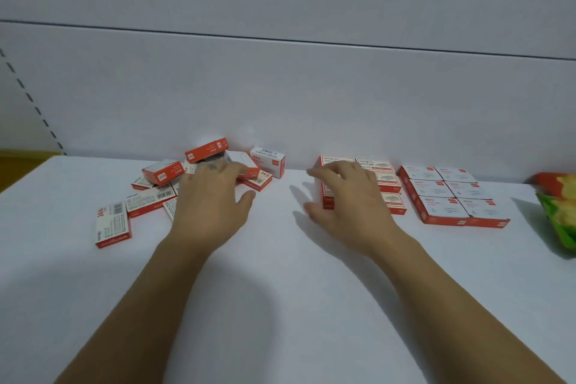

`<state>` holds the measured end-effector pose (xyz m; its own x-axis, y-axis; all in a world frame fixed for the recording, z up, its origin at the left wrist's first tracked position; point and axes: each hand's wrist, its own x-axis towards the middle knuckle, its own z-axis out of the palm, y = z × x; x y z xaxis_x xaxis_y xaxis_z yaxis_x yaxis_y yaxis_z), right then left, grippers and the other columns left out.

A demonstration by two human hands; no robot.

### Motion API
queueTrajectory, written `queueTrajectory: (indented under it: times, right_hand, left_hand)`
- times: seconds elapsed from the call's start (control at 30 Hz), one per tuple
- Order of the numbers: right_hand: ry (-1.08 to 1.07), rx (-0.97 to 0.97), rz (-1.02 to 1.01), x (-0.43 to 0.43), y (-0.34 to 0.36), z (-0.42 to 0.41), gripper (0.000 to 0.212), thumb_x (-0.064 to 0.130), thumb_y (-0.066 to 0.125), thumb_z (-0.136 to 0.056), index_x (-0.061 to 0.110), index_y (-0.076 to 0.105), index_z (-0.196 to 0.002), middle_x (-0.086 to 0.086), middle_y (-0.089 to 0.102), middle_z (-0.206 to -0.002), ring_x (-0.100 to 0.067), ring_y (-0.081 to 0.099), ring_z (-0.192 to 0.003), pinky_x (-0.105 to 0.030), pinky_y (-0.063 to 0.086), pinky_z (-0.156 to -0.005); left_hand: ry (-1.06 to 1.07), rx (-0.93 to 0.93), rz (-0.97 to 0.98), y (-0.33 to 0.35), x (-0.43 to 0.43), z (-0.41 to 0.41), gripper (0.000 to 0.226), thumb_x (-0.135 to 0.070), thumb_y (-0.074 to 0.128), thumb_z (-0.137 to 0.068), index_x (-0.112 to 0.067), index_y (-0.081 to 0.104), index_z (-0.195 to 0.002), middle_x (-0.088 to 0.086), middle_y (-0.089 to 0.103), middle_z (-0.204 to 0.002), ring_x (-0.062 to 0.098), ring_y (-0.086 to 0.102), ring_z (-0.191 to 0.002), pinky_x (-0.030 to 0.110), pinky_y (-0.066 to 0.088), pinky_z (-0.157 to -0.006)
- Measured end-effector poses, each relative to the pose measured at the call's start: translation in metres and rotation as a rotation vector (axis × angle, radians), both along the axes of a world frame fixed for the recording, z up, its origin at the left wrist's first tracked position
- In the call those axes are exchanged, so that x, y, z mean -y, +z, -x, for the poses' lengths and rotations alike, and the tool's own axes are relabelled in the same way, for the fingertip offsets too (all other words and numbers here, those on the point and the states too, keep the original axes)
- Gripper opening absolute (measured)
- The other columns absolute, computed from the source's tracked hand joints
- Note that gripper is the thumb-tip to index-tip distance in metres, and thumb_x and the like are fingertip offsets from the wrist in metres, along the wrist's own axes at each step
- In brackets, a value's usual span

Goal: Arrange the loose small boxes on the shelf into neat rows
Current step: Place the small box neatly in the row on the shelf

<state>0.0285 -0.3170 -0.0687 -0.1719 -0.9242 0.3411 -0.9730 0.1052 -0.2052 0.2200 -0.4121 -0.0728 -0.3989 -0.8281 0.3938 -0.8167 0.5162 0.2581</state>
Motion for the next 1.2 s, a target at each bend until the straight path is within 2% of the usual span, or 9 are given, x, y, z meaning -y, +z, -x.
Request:
queueTrajectory:
  times: [0.13,0.27,0.43,0.6,0.67,0.77,0.87,1.0,1.2]
  right_hand:
    - [0.116,0.017,-0.049,-0.002,-0.006,-0.015,0.055,0.048,0.057,-0.084,0.029,0.049,-0.135,0.004,0.048,-0.132,-0.020,0.037,-0.127,-0.034,0.018,-0.109]
    - [0.174,0.033,-0.049,-0.002,-0.009,-0.019,0.055,0.048,0.054,-0.082,0.028,0.051,-0.134,0.004,0.050,-0.130,-0.020,0.039,-0.126,-0.036,0.019,-0.111]
    - [0.216,0.018,-0.048,-0.005,-0.006,-0.022,0.054,0.044,0.055,-0.085,0.026,0.049,-0.136,0.002,0.049,-0.133,-0.021,0.038,-0.128,-0.038,0.016,-0.114]
    - [0.223,0.005,-0.029,-0.007,-0.005,-0.022,0.052,0.043,0.056,-0.089,0.028,0.046,-0.138,0.004,0.047,-0.135,-0.018,0.035,-0.129,-0.035,0.011,-0.114]
    - [0.224,0.007,-0.017,-0.008,-0.004,-0.022,0.052,0.043,0.056,-0.089,0.028,0.046,-0.138,0.004,0.047,-0.134,-0.017,0.035,-0.129,-0.034,0.011,-0.114]
    - [0.225,0.013,-0.012,-0.009,-0.003,-0.021,0.052,0.043,0.055,-0.089,0.029,0.045,-0.138,0.006,0.047,-0.135,-0.015,0.035,-0.128,-0.031,0.010,-0.113]
    - [0.215,0.036,0.022,-0.008,-0.001,-0.019,0.055,0.041,0.059,-0.087,0.028,0.044,-0.139,0.006,0.048,-0.134,-0.016,0.037,-0.128,-0.031,0.014,-0.111]
    - [0.146,0.110,0.054,-0.008,0.004,-0.011,0.061,0.040,0.064,-0.085,0.030,0.041,-0.140,0.006,0.045,-0.137,-0.016,0.035,-0.128,-0.027,0.017,-0.109]
    - [0.120,0.178,0.158,-0.007,0.005,-0.003,0.070,0.040,0.073,-0.079,0.030,0.041,-0.140,0.006,0.047,-0.137,-0.017,0.042,-0.123,-0.032,0.029,-0.105]
  left_hand:
    - [0.161,-0.006,-0.025,0.000,0.011,-0.009,0.042,-0.053,0.058,-0.083,-0.029,0.055,-0.117,-0.001,0.061,-0.121,0.023,0.054,-0.111,0.048,0.039,-0.100]
    - [0.307,0.123,-0.096,-0.007,0.017,-0.010,0.050,-0.063,0.051,-0.082,-0.030,0.053,-0.119,0.000,0.063,-0.118,0.026,0.055,-0.114,0.058,0.027,-0.108]
    - [0.377,0.226,-0.151,-0.009,0.017,-0.002,0.051,-0.068,0.045,-0.082,-0.033,0.055,-0.119,0.000,0.064,-0.115,0.026,0.054,-0.115,0.058,0.020,-0.111]
    - [0.374,0.204,-0.113,-0.008,0.018,-0.003,0.034,-0.051,0.054,-0.084,-0.032,0.060,-0.111,-0.002,0.068,-0.103,0.024,0.060,-0.104,0.060,0.018,-0.111]
    - [0.358,0.122,-0.108,-0.001,0.010,-0.005,0.033,-0.048,0.054,-0.084,-0.032,0.060,-0.112,0.000,0.066,-0.110,0.024,0.059,-0.106,0.056,0.028,-0.109]
    - [0.238,-0.135,-0.056,0.010,-0.006,-0.004,0.027,-0.041,0.057,-0.085,-0.027,0.063,-0.107,0.001,0.062,-0.111,0.020,0.057,-0.098,0.038,0.046,-0.088]
    - [0.052,-0.341,-0.053,0.011,-0.017,0.002,0.023,-0.036,0.065,-0.083,-0.025,0.068,-0.104,-0.005,0.065,-0.106,0.010,0.056,-0.088,0.023,0.042,-0.074]
    - [-0.185,-0.454,-0.070,0.008,-0.022,0.005,0.030,-0.037,0.072,-0.078,-0.028,0.069,-0.106,-0.019,0.061,-0.106,0.000,0.057,-0.091,0.003,0.039,-0.074]
    - [-0.368,-0.590,-0.100,0.009,-0.031,0.012,0.034,-0.045,0.066,-0.070,-0.039,0.063,-0.104,-0.033,0.055,-0.108,-0.021,0.049,-0.101,-0.001,0.041,-0.078]
